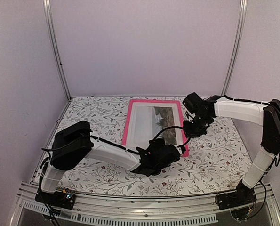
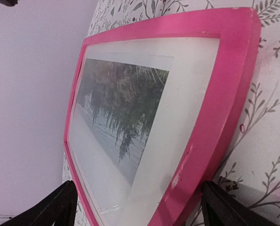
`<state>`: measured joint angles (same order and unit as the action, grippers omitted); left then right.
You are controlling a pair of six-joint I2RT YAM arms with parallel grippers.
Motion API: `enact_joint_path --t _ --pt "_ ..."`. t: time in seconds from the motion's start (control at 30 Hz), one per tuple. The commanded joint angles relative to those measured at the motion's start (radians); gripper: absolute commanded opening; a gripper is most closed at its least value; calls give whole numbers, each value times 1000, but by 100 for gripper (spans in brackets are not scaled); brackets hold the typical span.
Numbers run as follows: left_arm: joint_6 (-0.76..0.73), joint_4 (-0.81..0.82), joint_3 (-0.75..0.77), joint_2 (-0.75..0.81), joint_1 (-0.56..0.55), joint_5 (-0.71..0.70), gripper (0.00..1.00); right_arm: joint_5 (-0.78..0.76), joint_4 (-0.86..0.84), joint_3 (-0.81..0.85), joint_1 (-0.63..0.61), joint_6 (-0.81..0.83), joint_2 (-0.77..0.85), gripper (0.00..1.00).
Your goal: Take the photo out of the frame
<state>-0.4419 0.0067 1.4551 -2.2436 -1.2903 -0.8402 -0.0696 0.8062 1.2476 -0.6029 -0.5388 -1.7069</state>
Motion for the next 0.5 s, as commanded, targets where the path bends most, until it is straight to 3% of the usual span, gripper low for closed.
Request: enact_joint_path --t 0.0,0.23,0.3,0.47 --pt "-139 152 -28 -22 -25 -102 91 -1 -7 29 -13 -1 32 0" --pt "-214 228 -29 -40 -38 -115 84 -1 -18 21 -13 2 31 1" --pt "-199 212 -32 -36 -38 -101 88 -5 -22 17 -14 3 26 7" --pt "-65 98 -41 -2 -29 -34 91 -7 -51 -10 -14 8 8 34"
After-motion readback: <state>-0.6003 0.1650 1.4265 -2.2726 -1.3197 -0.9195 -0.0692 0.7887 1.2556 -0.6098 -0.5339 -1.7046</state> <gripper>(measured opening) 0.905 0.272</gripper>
